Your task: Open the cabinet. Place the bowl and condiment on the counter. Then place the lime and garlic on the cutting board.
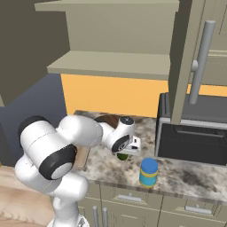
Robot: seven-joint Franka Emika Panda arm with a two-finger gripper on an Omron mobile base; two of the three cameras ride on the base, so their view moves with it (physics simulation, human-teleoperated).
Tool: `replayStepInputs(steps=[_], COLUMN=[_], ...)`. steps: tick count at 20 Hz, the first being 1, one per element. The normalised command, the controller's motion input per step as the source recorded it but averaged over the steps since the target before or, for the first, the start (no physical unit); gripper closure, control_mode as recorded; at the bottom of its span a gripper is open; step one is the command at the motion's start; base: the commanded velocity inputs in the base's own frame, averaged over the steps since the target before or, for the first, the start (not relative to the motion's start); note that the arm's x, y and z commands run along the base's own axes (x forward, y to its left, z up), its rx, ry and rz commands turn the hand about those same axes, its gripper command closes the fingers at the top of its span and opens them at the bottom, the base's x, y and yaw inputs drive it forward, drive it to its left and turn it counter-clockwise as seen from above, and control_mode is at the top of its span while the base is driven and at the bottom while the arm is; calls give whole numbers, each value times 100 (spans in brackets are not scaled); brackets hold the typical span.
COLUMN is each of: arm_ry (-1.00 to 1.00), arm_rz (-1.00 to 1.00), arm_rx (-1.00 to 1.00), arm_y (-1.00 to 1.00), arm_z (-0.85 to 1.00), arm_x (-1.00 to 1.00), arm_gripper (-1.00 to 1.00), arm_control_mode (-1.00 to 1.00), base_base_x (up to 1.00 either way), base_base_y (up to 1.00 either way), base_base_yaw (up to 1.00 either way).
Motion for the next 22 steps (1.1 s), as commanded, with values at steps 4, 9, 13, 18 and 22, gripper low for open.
replayStepInputs(steps=[4, 9, 13, 18, 22], arm_ry=[3, 1, -1, -2, 0], arm_rz=[0, 0, 0, 0, 0], arm_rx=[0, 0, 1, 1, 0], arm_y=[-1, 0, 15, 52, 64], arm_z=[0, 0, 20, 30, 29], arm_x=[2, 0, -20, -43, -48], arm_gripper=[100, 100, 100, 100, 100], arm_control_mode=[-100, -100, -100, -100, -100], base_base_x=[0, 0, 0, 0, 0], base_base_y=[0, 0, 0, 0, 0], base_base_yaw=[0, 0, 0, 0, 0])
